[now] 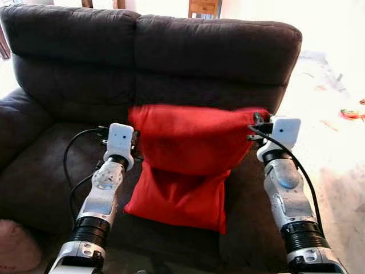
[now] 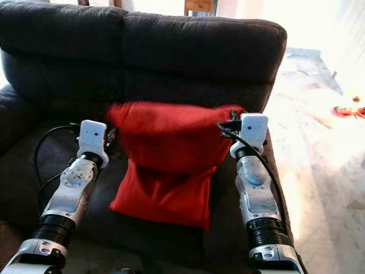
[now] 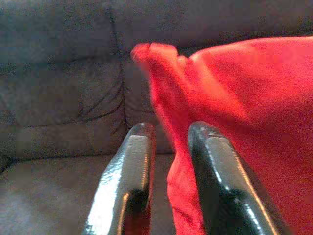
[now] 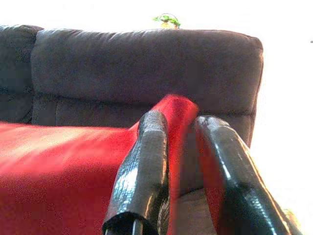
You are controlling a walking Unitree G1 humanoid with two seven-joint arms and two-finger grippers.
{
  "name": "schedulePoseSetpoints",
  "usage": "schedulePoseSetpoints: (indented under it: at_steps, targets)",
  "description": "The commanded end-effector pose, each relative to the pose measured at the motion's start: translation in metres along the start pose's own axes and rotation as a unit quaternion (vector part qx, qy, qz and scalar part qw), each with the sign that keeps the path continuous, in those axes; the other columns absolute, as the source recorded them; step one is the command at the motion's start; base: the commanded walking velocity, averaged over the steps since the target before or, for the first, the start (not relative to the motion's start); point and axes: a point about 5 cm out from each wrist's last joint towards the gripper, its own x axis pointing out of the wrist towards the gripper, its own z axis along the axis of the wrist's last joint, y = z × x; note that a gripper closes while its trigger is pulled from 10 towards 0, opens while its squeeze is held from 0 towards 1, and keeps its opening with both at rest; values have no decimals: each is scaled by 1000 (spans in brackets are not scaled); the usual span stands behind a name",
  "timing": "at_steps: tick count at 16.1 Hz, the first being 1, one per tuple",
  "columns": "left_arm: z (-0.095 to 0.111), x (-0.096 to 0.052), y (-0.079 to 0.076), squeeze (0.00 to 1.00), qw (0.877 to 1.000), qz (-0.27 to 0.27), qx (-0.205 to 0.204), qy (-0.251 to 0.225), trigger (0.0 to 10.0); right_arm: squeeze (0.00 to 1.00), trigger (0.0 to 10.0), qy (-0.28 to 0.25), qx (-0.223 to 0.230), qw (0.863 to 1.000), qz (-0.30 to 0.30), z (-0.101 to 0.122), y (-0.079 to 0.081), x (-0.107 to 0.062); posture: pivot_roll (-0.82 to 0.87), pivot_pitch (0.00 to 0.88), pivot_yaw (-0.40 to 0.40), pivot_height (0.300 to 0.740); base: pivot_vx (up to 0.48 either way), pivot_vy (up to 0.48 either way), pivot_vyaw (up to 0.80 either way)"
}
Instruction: Move the pillow to the sofa from floor
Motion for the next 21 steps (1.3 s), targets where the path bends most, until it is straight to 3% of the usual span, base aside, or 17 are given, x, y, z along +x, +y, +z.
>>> schedulePoseSetpoints:
  at_steps: [1,4,5,6,8,10,13,16,17,18,19,20,21]
  targets:
    - [0,1,1,1000,1000,2,3,-2,10000,1000,10000,-11,2,1000,-6,6,-3,3,21,12,-40,740,0,0,0]
    - [1,1,0,1000,1000,1,1,-6,10000,1000,10000,-16,0,1000,0,7,-1,4,21,11,-40,740,0,0,0]
    - [0,2,2,1000,1000,18,7,-3,10000,0,10000,-11,-10,1000,-9,5,-2,3,20,12,-40,740,0,0,0]
    - [-1,2,4,0,1000,24,11,0,10000,0,10000,-8,-8,1000,-11,2,-3,1,22,11,-40,740,0,0,0]
    - [-8,-1,5,0,1000,24,10,11,10000,0,10000,1,-11,1000,-13,-4,-4,-2,21,11,-38,740,0,0,0]
    - [-27,-8,6,0,999,25,5,44,10000,0,10000,32,-15,999,-24,-21,-9,-11,19,9,-37,740,0,0,0]
    - [-75,-32,2,0,991,19,9,136,10000,0,10000,131,-26,990,-39,-70,-18,-35,18,6,-35,740,0,0,0]
    - [-114,-60,-2,0,977,15,17,213,10000,0,10000,229,-33,971,-55,-115,-28,-69,18,0,-36,740,0,0,0]
    - [-129,-75,0,0,968,18,16,248,10000,0,10000,274,-39,959,-63,-133,-32,-87,20,0,-37,740,0,0,0]
    - [-135,-81,0,0,965,18,18,261,10000,0,10000,291,-45,954,-64,-139,-34,-94,21,0,-37,740,0,0,0]
    - [-147,-94,1,0,956,15,26,292,10000,0,10000,331,-58,940,-65,-153,-36,-111,19,0,-36,740,0,0,0]
    - [-151,-98,1,0,953,14,29,302,10000,0,10000,344,-65,934,-65,-157,-38,-117,18,0,-36,740,0,0,0]
    - [-163,-112,2,0,943,15,25,332,10000,0,10000,389,-71,916,-62,-172,-40,-138,22,0,-35,740,0,0,0]
